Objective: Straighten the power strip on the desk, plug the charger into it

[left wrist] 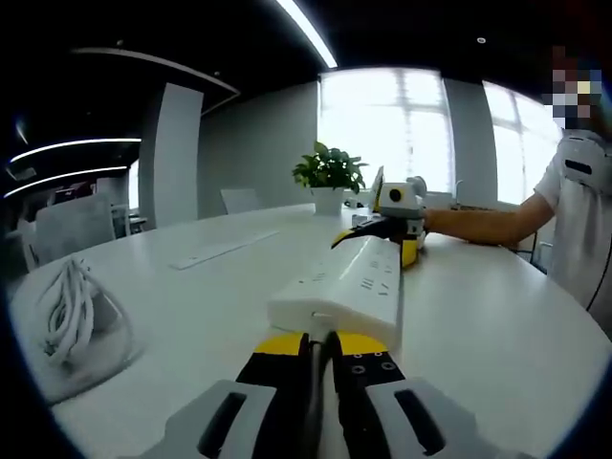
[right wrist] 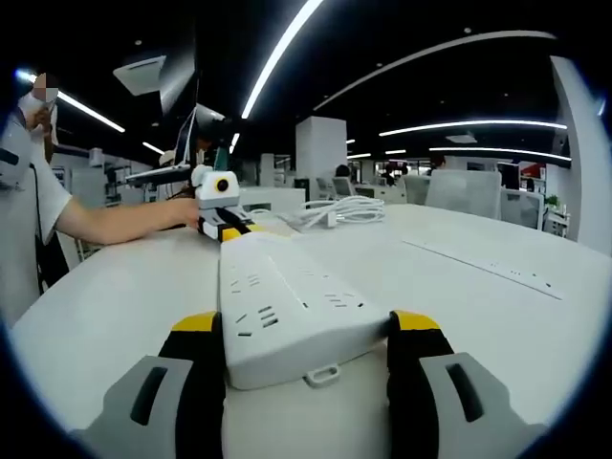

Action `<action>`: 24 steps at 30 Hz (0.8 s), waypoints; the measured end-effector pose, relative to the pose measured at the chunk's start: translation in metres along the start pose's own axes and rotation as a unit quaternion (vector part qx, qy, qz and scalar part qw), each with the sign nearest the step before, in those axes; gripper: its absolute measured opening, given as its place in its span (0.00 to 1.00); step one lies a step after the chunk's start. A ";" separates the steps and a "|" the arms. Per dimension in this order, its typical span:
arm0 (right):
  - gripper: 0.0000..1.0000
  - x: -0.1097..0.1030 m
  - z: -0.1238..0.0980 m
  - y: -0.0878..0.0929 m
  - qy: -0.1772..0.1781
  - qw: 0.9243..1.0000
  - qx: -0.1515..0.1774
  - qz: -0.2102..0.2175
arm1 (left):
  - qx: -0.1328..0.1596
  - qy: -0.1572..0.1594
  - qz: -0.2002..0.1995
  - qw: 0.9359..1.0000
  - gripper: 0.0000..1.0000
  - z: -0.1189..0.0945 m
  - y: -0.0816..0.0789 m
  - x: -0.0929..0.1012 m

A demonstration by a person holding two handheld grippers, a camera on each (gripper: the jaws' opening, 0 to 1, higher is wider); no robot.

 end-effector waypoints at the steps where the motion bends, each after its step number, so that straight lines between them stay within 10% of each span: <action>1: 0.68 -0.002 -0.001 0.000 -0.001 1.000 0.000 0.001 | 0.000 0.001 0.000 1.000 0.13 -0.001 0.000 0.001; 24: 0.68 -0.009 -0.003 0.000 0.005 1.000 -0.001 0.002 | 0.000 0.005 -0.001 1.000 0.13 -0.006 0.006 0.007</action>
Point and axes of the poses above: the point that each gripper's makers call its tool centre point, and the gripper's own axes: z roughly forward along the fingers, x roughly to its right, y roughly out of its underside, the point moved 2 cm from there along -z, roughly backward along the fingers, and after that the axes turned 1 degree about -y, right-handed, at the moved point
